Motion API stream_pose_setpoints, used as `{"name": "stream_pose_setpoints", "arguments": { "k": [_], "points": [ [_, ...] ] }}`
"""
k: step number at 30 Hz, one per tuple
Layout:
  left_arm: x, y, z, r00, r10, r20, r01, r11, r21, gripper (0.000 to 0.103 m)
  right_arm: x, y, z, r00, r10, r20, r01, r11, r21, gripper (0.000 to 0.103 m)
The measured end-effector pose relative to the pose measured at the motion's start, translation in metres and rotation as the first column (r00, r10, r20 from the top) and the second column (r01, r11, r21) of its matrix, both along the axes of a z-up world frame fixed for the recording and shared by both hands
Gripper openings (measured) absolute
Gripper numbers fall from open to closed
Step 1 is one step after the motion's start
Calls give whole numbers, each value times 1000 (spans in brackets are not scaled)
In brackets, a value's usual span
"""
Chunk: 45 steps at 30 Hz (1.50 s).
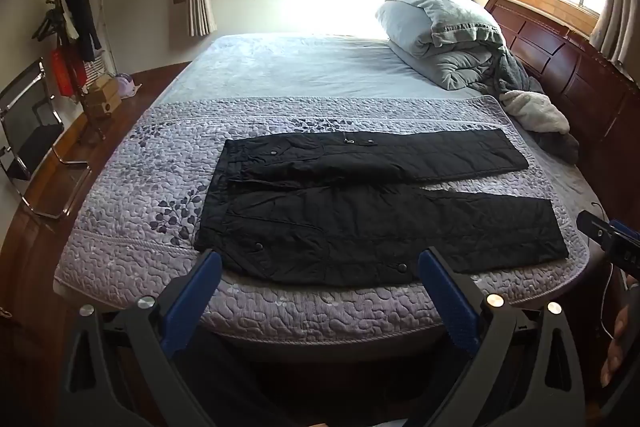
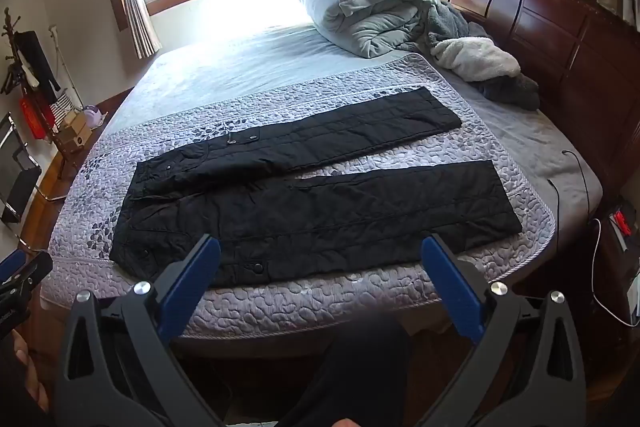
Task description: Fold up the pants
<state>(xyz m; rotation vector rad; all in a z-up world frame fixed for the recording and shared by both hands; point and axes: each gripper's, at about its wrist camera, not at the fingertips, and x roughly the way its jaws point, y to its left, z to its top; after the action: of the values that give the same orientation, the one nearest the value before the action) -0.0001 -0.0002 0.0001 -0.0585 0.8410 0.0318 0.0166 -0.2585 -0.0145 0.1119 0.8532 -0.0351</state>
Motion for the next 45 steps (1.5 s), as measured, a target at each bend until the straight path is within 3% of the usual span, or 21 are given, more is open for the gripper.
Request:
{"name": "stream_pose_setpoints", "arguments": {
  "k": [45],
  "points": [
    [1, 4, 2, 1000, 10, 4, -10, 1000, 12, 99, 1, -2, -2, 1000, 0, 0, 0, 1000, 6, 101]
  ]
}}
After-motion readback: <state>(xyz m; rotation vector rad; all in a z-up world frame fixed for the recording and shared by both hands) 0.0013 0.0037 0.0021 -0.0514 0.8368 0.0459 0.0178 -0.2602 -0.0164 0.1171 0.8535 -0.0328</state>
